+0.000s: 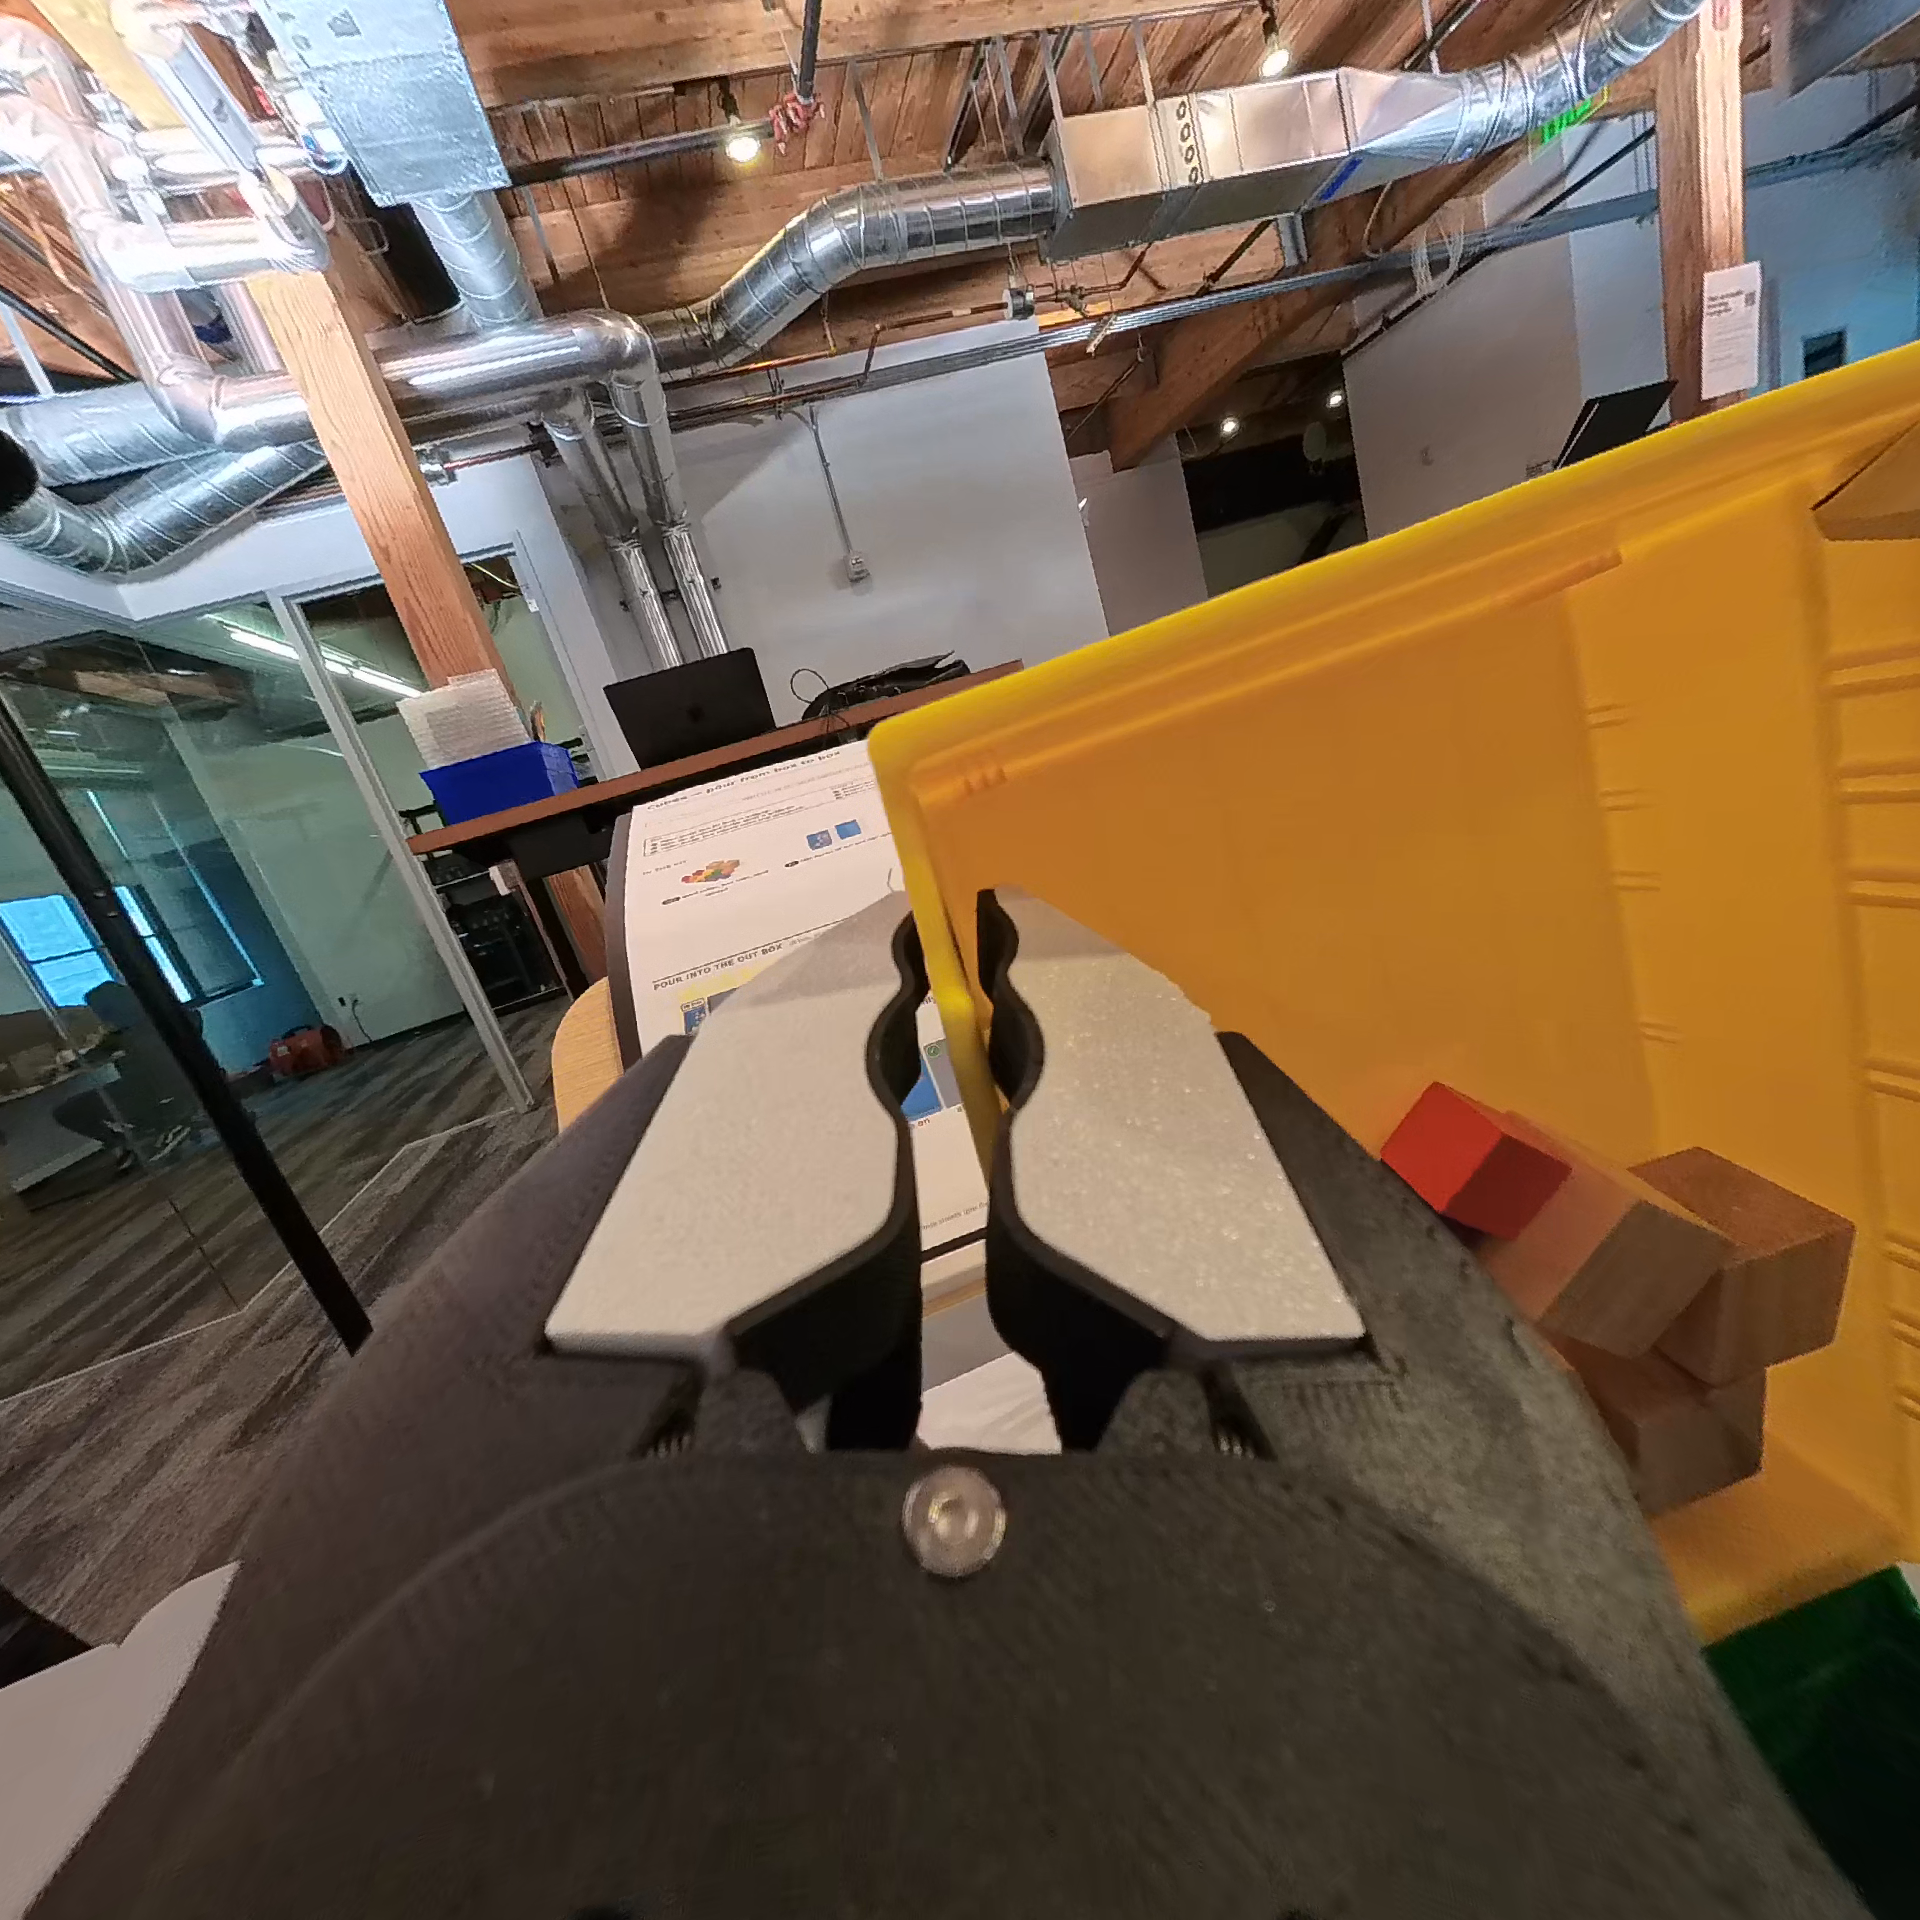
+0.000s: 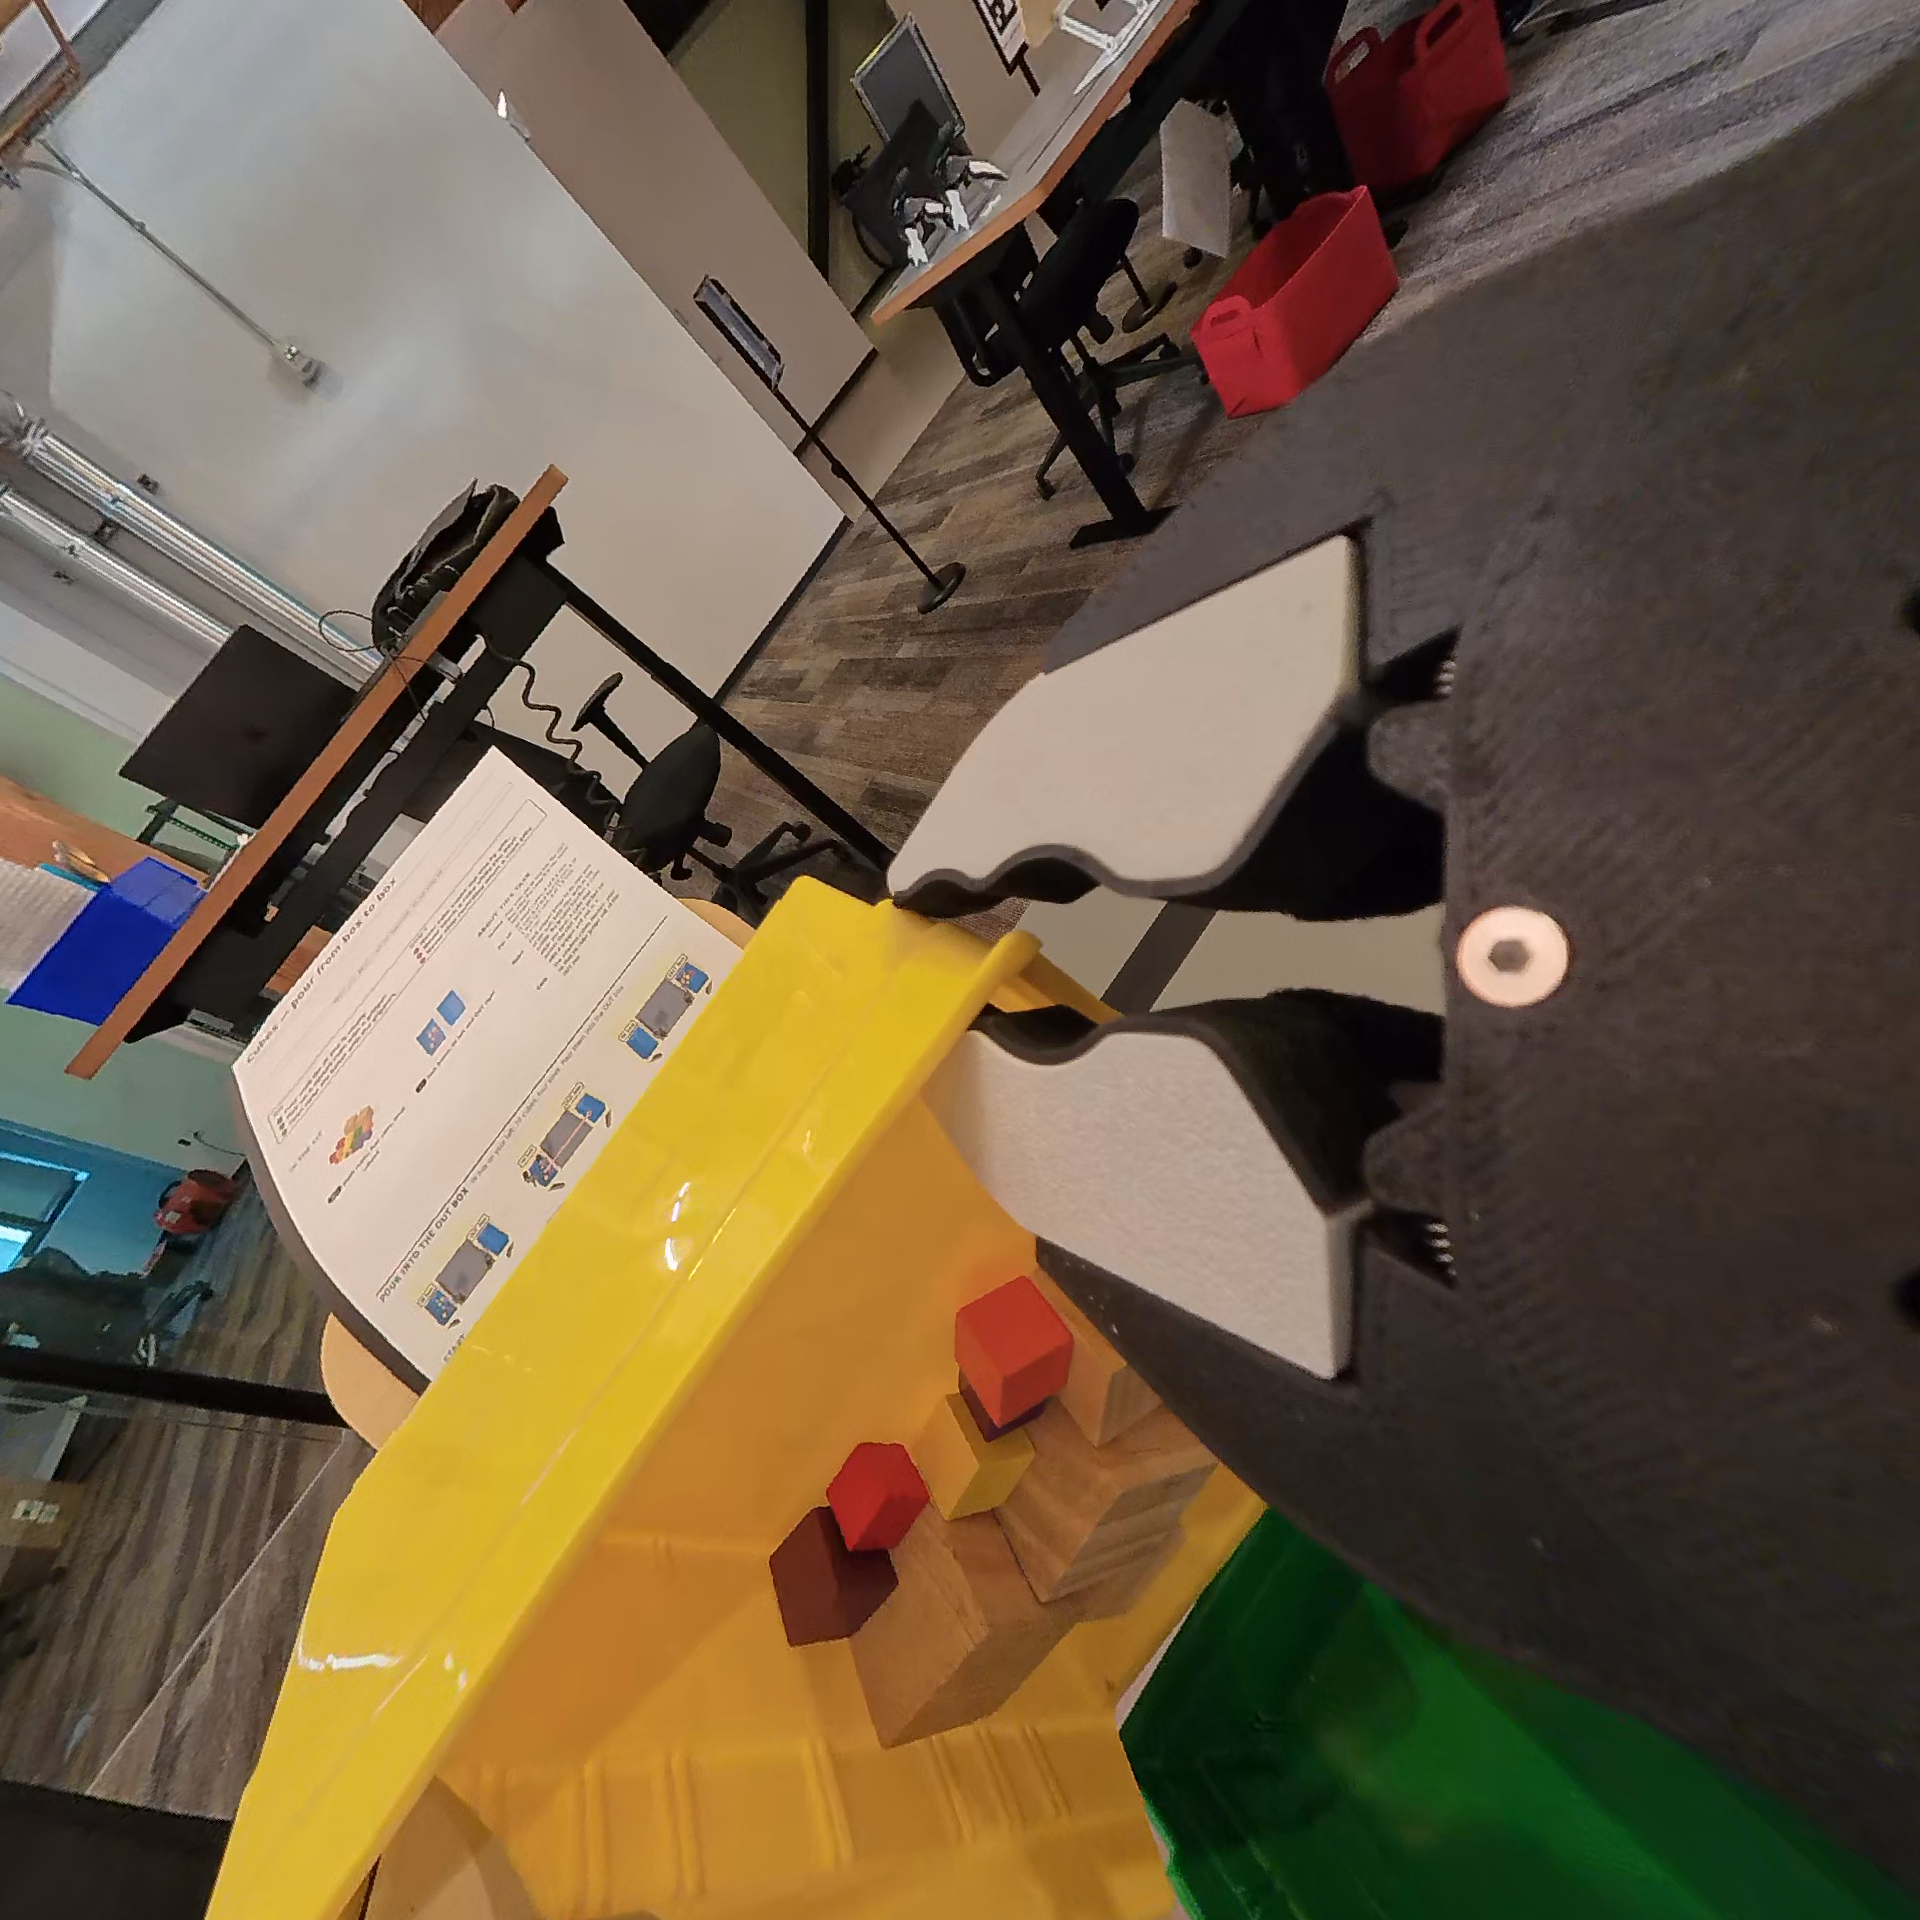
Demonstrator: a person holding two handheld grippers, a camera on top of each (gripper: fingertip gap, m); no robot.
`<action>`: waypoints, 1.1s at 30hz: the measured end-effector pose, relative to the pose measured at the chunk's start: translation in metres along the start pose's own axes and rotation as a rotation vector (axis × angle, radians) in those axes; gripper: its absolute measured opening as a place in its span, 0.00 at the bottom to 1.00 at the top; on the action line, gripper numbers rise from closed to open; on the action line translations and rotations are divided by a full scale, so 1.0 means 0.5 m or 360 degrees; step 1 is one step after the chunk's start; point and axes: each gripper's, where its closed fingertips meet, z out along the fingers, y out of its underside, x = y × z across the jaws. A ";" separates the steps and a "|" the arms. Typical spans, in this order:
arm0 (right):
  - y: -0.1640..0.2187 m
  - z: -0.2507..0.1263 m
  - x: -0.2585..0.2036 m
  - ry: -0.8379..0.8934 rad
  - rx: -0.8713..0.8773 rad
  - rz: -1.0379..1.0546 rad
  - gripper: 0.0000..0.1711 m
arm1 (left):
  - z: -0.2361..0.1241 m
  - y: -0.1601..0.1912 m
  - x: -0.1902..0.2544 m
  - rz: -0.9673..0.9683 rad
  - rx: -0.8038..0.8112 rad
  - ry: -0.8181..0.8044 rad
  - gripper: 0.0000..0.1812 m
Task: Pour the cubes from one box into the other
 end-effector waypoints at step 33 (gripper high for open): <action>0.000 -0.016 -0.006 0.0010 0.0032 -0.0004 0.06 | -0.017 -0.006 0.003 0.0022 0.0041 -0.0019 0.05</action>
